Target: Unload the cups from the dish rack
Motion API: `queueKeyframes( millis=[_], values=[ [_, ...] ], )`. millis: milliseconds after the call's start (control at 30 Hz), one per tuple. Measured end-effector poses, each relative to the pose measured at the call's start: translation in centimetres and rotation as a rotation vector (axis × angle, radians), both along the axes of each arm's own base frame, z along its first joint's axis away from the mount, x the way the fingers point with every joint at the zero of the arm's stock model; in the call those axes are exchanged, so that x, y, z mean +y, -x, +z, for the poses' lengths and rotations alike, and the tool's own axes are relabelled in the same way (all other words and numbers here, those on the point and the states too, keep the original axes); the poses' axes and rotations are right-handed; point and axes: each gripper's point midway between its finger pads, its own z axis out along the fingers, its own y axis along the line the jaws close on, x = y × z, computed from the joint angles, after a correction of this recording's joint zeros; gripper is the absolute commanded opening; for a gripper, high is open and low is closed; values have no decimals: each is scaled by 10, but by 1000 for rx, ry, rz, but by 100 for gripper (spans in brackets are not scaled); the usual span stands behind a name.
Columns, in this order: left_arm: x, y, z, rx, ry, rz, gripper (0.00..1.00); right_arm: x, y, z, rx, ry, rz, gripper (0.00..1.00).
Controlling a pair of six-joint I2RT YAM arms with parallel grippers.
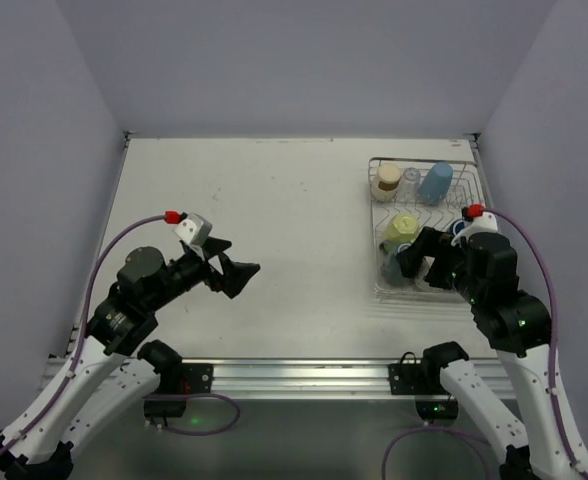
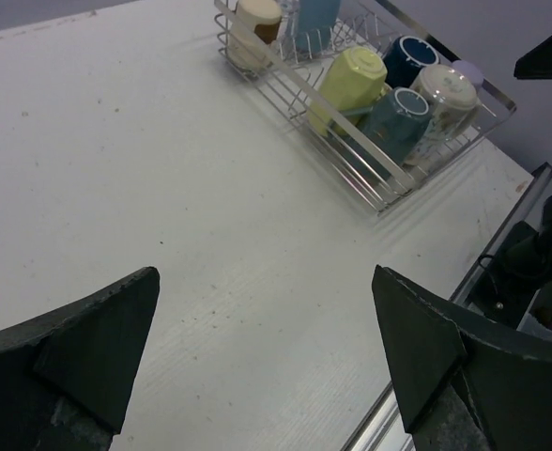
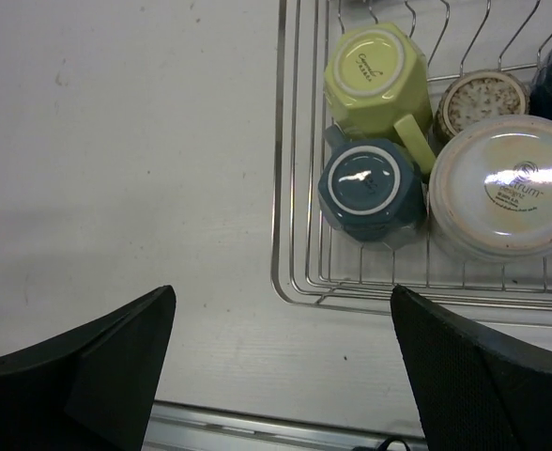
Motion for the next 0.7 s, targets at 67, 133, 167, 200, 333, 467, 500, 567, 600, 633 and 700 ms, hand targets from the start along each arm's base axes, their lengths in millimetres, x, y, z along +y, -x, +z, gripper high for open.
queueKeyframes(
  millis=[67,133,167,200,333,467,500,567,600,633,700],
  values=[
    [0,-2,-7,19,-13,5,100,2,-3,-6,30,14,-5,99],
    [1,-3,-11,29,-22,15,100,5,-7,-12,55,20,-13,99],
    [2,-4,-12,28,-27,20,100,6,-8,-14,63,25,-20,99],
    [2,-5,-12,28,-30,23,100,7,-9,-19,78,31,-23,99],
    [3,-7,-14,28,-39,28,100,6,-20,-38,140,85,-69,99],
    [3,-8,-16,35,-44,31,100,-1,-32,-55,183,134,-132,98],
    [3,-8,-16,35,-44,31,100,-2,-33,-59,190,142,-143,98],
    [4,-8,-16,33,-42,31,100,-5,-37,-62,197,154,-164,99],
    [4,-8,-15,32,-41,31,100,-5,-39,-65,206,160,-175,99],
    [4,-8,-15,31,-41,31,100,-6,-41,-67,212,165,-184,99],
    [4,-8,-15,32,-42,30,100,-6,-46,-74,230,176,-197,99]
  ],
)
